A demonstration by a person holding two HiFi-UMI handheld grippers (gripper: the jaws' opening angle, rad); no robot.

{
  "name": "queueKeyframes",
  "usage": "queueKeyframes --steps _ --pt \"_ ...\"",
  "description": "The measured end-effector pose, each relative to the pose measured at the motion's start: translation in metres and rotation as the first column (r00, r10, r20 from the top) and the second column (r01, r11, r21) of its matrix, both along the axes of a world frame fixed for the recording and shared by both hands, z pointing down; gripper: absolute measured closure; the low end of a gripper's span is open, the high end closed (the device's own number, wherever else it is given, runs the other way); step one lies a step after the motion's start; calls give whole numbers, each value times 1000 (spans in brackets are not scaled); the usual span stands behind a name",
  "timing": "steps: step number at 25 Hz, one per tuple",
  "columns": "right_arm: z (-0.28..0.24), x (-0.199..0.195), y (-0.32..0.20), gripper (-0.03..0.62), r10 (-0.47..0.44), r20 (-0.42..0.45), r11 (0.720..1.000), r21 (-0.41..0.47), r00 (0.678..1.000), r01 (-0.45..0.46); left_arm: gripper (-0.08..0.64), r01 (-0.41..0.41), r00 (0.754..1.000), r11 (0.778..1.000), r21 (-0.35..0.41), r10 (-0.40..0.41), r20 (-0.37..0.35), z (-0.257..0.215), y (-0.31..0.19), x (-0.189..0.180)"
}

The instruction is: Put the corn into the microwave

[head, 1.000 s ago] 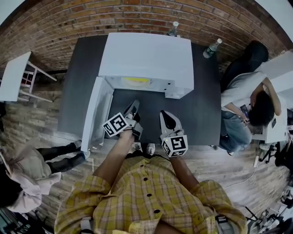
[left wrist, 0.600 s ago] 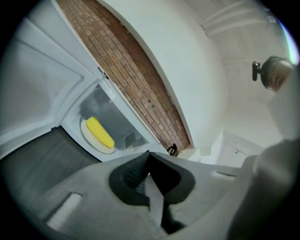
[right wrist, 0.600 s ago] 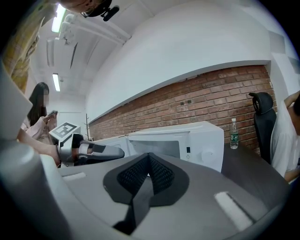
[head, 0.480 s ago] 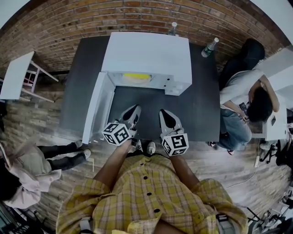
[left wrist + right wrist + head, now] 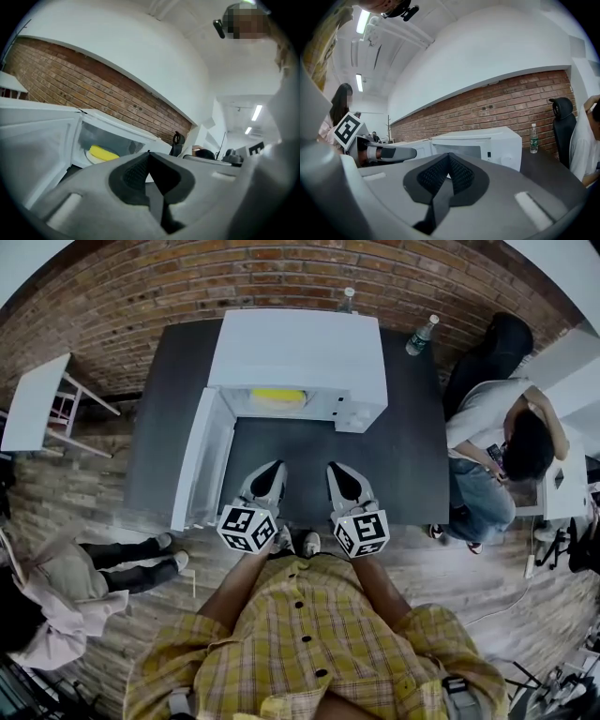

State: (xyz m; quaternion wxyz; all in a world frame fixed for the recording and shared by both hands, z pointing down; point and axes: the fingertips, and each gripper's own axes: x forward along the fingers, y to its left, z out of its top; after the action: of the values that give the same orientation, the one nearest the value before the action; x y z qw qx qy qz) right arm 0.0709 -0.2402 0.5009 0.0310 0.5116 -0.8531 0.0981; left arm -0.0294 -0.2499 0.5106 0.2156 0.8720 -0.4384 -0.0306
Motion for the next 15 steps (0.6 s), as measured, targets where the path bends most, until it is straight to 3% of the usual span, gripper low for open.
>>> queueKeyframes --steps 9,15 --pt "-4 -3 5 589 -13 -2 1000 18 1000 13 563 5 993 998 70 -13 115 -7 12 3" --pt "-8 -3 4 589 -13 2 1000 25 1000 13 563 20 991 996 85 -31 132 -11 9 0"
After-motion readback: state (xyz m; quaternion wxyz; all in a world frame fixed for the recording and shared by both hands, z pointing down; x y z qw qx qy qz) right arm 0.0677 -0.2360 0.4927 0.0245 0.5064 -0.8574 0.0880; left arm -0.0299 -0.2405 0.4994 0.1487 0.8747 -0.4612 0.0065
